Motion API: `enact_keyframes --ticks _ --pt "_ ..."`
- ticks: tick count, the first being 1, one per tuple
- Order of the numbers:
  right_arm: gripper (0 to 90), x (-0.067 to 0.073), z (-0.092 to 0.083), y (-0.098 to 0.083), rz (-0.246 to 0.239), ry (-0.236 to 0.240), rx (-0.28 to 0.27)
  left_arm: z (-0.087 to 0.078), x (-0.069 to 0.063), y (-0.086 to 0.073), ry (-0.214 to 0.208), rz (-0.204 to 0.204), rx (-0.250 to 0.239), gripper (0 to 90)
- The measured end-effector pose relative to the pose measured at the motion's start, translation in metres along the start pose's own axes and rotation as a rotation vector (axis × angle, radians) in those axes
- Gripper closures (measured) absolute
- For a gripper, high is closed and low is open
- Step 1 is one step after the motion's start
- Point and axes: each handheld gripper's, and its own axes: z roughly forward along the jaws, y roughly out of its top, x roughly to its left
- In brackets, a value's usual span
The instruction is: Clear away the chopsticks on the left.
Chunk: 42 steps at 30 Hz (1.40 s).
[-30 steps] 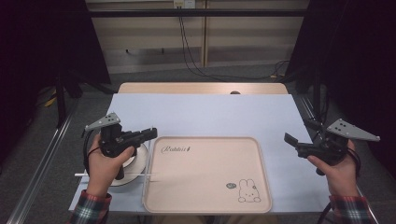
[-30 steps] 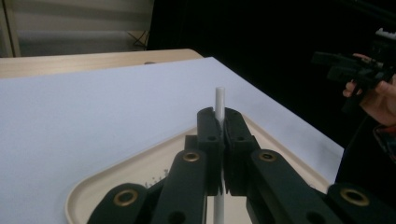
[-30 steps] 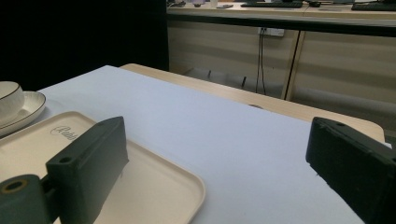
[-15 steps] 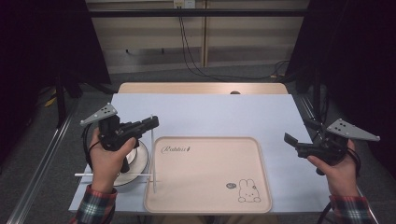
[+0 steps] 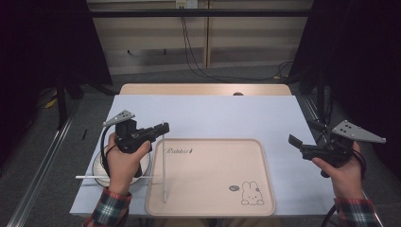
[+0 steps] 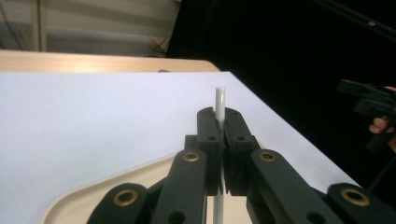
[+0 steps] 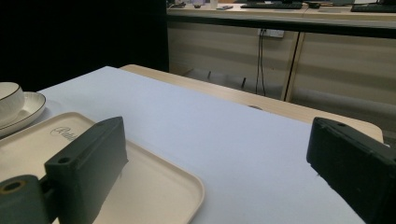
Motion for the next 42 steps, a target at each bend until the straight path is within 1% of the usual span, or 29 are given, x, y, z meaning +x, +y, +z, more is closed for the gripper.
enact_keyframes --ticks 1,3,4,5,6,7,8,10,11,13,15,16,17,18,19,20,21,22,24,25,26,28,32,33,35,38,39,41,42 --pt "4.5 0.0 0.0 0.0 0.0 -0.001 0.001 0.001 0.0 -0.002 0.015 0.011 0.012 87.7" --pt "4.6 0.0 0.0 0.0 0.004 -0.001 -0.001 0.004 0.0 -0.005 0.022 -0.002 0.023 87.6" --pt "4.5 0.0 0.0 0.0 0.003 0.0 -0.002 0.006 0.001 -0.007 0.017 -0.013 0.027 87.6" --pt "4.5 0.0 0.0 0.0 0.003 0.0 -0.002 0.006 0.001 -0.007 0.017 -0.013 0.027 87.5" --pt "4.6 0.0 0.0 0.0 0.003 0.0 -0.001 0.009 0.002 -0.009 0.035 -0.015 0.028 87.5" --pt "4.6 0.0 0.0 0.0 0.003 -0.001 0.001 0.012 0.003 -0.011 0.052 -0.015 0.052 87.5" --pt "4.5 0.001 0.001 0.0 0.008 -0.003 -0.002 0.012 0.003 -0.011 0.052 -0.015 0.052 87.4" --pt "4.5 0.0 0.001 0.0 0.006 -0.004 -0.002 0.016 0.004 -0.014 0.073 -0.024 0.065 87.4" --pt "4.5 0.001 0.001 0.0 0.008 -0.003 0.001 0.019 0.006 -0.016 0.084 -0.032 0.073 87.3" --pt "4.5 0.0 0.001 0.0 0.007 -0.002 0.004 0.023 0.009 -0.018 0.092 -0.048 0.081 87.2" --pt "4.4 0.0 0.002 -0.001 0.008 0.003 -0.001 0.028 0.013 -0.02 0.121 -0.062 0.096 87.1" --pt "4.5 0.0 0.002 -0.001 0.008 0.005 -0.001 0.031 0.014 -0.022 0.135 -0.075 0.106 87.2" --pt "4.5 0.0 0.002 -0.001 0.008 0.005 -0.001 0.031 0.014 -0.022 0.135 -0.075 0.106 87.1" --pt "4.4 0.0 0.001 -0.001 0.009 0.005 0.0 0.034 0.018 -0.024 0.154 -0.095 0.117 87.1" --pt "4.5 0.0 0.002 -0.001 0.014 0.001 -0.005 0.036 0.02 -0.026 0.163 -0.106 0.127 87.2" --pt "4.5 0.0 0.001 -0.001 0.012 0.004 -0.004 0.04 0.022 -0.029 0.184 -0.115 0.142 87.1" --pt "4.5 0.0 0.001 -0.001 0.011 0.003 -0.004 0.042 0.024 -0.031 0.192 -0.121 0.155 87.1" --pt "4.5 0.0 0.002 -0.001 0.015 0.004 -0.005 0.044 0.025 -0.033 0.2 -0.134 0.157 87.1" --pt "4.5 0.0 0.001 -0.001 0.017 0.003 -0.003 0.046 0.028 -0.035 0.212 -0.145 0.165 87.1" --pt "4.5 -0.001 0.001 -0.001 0.017 0.005 0.0 0.048 0.03 -0.036 0.225 -0.15 0.17 87.1" --pt "4.5 -0.001 0.001 -0.001 0.014 0.005 0.002 0.05 0.032 -0.038 0.224 -0.164 0.166 87.0" --pt "4.5 -0.001 0.001 -0.001 0.012 0.006 0.001 0.051 0.034 -0.038 0.24 -0.158 0.187 86.9" --pt "4.5 -0.001 0.002 -0.001 0.014 0.005 0.002 0.056 0.038 -0.04 0.264 -0.173 0.199 86.7" --pt "4.4 -0.001 0.001 -0.001 0.014 0.004 0.004 0.057 0.04 -0.041 0.268 -0.168 0.211 86.6" --pt "4.5 -0.001 0.002 -0.001 0.012 0.004 0.003 0.059 0.042 -0.043 0.266 -0.178 0.215 86.5" --pt "4.5 -0.001 0.002 -0.001 0.015 0.003 0.002 0.063 0.044 -0.046 0.273 -0.182 0.237 86.4" --pt "4.5 -0.001 0.002 -0.001 0.015 0.002 0.003 0.064 0.045 -0.046 0.269 -0.177 0.242 86.3" --pt "4.4 -0.001 0.002 -0.001 0.015 0.002 0.003 0.066 0.046 -0.048 0.275 -0.181 0.238 86.2" --pt "4.5 -0.001 0.002 -0.001 0.014 0.005 0.001 0.068 0.047 -0.049 0.28 -0.181 0.25 86.1"
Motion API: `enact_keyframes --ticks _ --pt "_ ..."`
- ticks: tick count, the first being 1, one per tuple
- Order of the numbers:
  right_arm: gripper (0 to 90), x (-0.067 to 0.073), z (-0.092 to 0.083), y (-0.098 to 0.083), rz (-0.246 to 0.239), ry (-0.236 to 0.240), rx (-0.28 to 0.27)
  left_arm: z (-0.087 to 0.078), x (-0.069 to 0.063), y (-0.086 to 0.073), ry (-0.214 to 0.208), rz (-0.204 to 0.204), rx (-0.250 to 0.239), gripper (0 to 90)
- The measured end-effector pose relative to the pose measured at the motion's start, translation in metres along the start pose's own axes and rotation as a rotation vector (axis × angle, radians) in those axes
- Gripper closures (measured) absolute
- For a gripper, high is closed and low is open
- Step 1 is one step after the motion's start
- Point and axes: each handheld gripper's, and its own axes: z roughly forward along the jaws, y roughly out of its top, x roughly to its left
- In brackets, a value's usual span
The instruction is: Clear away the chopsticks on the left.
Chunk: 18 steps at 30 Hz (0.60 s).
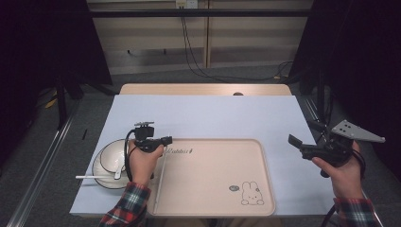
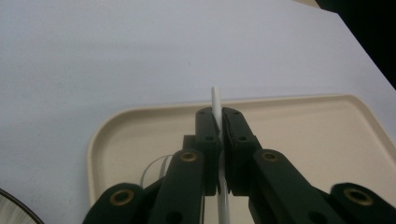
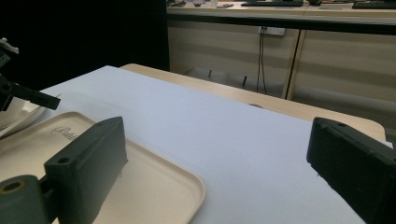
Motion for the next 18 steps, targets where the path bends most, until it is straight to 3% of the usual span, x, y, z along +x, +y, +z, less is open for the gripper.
enact_keyframes --ticks 11,18 --pt "4.5 0.0 -0.001 0.0 0.009 -0.004 -0.007 0.013 0.008 -0.007 0.038 -0.021 0.037 84.9" --pt "4.6 -0.001 -0.001 0.001 0.001 -0.007 -0.009 0.011 0.008 -0.005 0.095 0.009 0.041 84.1"
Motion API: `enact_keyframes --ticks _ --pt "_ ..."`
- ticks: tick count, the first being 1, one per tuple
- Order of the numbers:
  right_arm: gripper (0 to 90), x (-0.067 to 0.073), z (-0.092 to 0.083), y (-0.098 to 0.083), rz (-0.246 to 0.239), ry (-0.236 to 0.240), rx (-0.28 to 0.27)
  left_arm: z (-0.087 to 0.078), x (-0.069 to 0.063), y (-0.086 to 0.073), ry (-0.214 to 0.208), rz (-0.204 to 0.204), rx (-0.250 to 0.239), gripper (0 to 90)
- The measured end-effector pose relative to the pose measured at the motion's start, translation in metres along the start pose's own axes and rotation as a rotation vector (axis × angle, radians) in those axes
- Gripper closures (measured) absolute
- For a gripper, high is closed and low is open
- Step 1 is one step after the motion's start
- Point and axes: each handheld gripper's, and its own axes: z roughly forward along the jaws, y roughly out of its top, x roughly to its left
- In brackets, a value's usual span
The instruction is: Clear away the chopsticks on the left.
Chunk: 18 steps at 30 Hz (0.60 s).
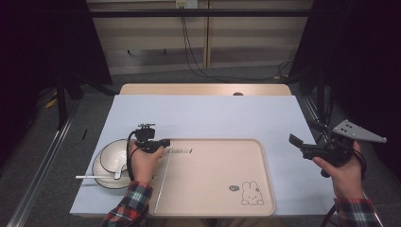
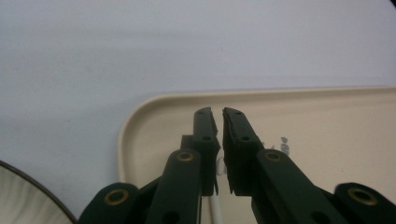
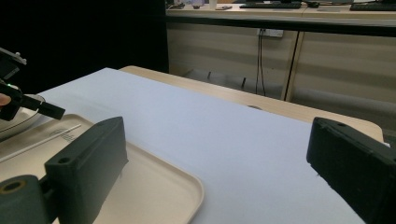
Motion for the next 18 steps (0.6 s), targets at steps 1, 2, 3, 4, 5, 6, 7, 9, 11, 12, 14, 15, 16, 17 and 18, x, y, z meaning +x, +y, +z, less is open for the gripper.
enact_keyframes --ticks 1,2,3,4,5,6,7,9,11,12,14,15,16,17,18 --pt "4.6 0.0 0.0 0.0 0.0 0.001 0.0 0.001 0.0 0.0 0.003 -0.01 -0.015 84.0" --pt "4.6 0.0 0.0 0.0 -0.004 0.002 0.002 0.0 0.0 0.0 0.002 -0.012 -0.014 83.3" --pt "4.6 0.0 0.0 0.0 -0.005 0.002 0.003 -0.001 0.0 0.0 0.007 0.001 -0.012 82.5" --pt "4.6 0.0 0.0 0.0 -0.005 0.002 0.002 -0.001 0.0 0.001 0.014 0.011 -0.01 81.3" --pt "4.6 0.0 0.0 0.0 -0.004 0.002 0.002 -0.001 0.0 0.001 0.008 0.008 -0.019 79.9" --pt "4.6 0.0 0.0 0.0 -0.001 0.002 0.0 -0.002 -0.001 0.001 0.009 0.017 -0.017 78.8" --pt "4.6 0.0 0.0 0.0 -0.001 0.002 0.0 -0.003 -0.001 0.002 0.004 0.033 -0.016 77.4" --pt "4.6 0.0 0.0 0.0 -0.001 0.002 -0.001 -0.003 -0.001 0.003 0.001 0.062 -0.024 72.0" --pt "4.6 0.0 0.0 0.0 0.001 0.002 -0.004 -0.005 -0.001 0.003 -0.011 0.085 -0.016 65.6" --pt "4.6 0.0 -0.001 0.0 0.006 0.0 -0.005 -0.005 -0.001 0.004 -0.025 0.093 -0.024 63.0" --pt "4.6 0.0 -0.001 0.0 0.006 0.0 -0.005 -0.007 -0.002 0.005 -0.037 0.118 -0.025 58.7" --pt "4.6 0.0 -0.001 0.0 0.006 0.0 -0.005 -0.008 -0.003 0.005 -0.043 0.138 -0.037 56.4" --pt "4.6 0.0 -0.001 0.001 0.006 0.0 -0.005 -0.009 -0.002 0.005 -0.046 0.158 -0.039 53.3" --pt "4.6 0.0 -0.001 0.001 0.01 -0.003 -0.004 -0.009 -0.002 0.005 -0.046 0.158 -0.039 50.9" --pt "4.6 0.0 -0.001 0.001 0.008 -0.005 -0.002 -0.01 -0.003 0.006 -0.058 0.184 -0.034 48.2"
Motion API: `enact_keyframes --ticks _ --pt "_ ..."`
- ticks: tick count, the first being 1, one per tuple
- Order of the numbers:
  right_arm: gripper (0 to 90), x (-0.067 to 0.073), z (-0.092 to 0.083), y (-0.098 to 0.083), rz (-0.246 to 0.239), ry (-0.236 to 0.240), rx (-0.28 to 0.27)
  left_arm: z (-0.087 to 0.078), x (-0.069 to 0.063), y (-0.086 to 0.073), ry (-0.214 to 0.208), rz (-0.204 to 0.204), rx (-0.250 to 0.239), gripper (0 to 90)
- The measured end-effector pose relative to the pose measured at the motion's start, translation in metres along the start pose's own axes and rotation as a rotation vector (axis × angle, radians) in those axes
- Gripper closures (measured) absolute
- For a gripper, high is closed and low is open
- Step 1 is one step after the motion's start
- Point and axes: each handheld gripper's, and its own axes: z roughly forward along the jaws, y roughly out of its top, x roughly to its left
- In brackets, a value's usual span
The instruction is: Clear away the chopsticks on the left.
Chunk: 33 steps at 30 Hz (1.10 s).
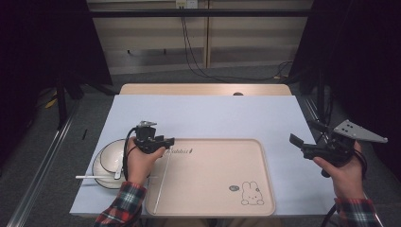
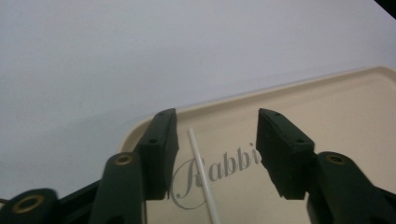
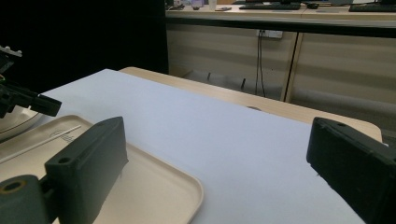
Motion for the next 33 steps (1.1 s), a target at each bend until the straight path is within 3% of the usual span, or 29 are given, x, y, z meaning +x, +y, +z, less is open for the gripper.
enact_keyframes --ticks 4,8,10,13,14,22,25,28,31,33 --pt "4.6 0.0 0.0 0.0 -0.002 0.003 0.0 -0.003 0.0 0.001 -0.032 0.07 0.014 38.9" --pt "4.6 0.0 0.001 0.0 -0.01 0.008 -0.001 -0.007 0.002 0.001 -0.04 0.088 0.007 29.4" --pt "4.6 0.0 0.001 0.0 -0.011 0.007 0.0 -0.01 0.002 0.001 -0.041 0.089 0.005 28.1" --pt "4.6 0.0 0.001 0.0 -0.011 0.008 0.0 -0.011 0.003 0.001 -0.052 0.121 0.013 25.4" --pt "4.6 0.0 0.001 0.0 -0.011 0.007 -0.001 -0.013 0.005 0.001 -0.055 0.163 0.039 24.8" --pt "4.6 0.001 0.002 -0.001 -0.01 0.006 0.007 -0.022 0.0 0.002 -0.094 0.225 0.053 22.5" --pt "4.6 0.0 0.002 -0.001 -0.011 0.005 0.005 -0.024 -0.002 0.003 -0.116 0.245 0.071 21.5" --pt "4.6 0.0 0.001 -0.001 -0.01 0.004 0.008 -0.026 -0.001 0.004 -0.128 0.298 0.1 19.9" --pt "4.6 0.0 0.001 -0.001 -0.012 0.006 0.011 -0.026 -0.002 0.002 -0.148 0.302 0.104 18.0" --pt "4.5 0.0 0.002 -0.001 -0.009 0.002 0.007 -0.027 -0.002 0.001 -0.146 0.329 0.12 16.7"
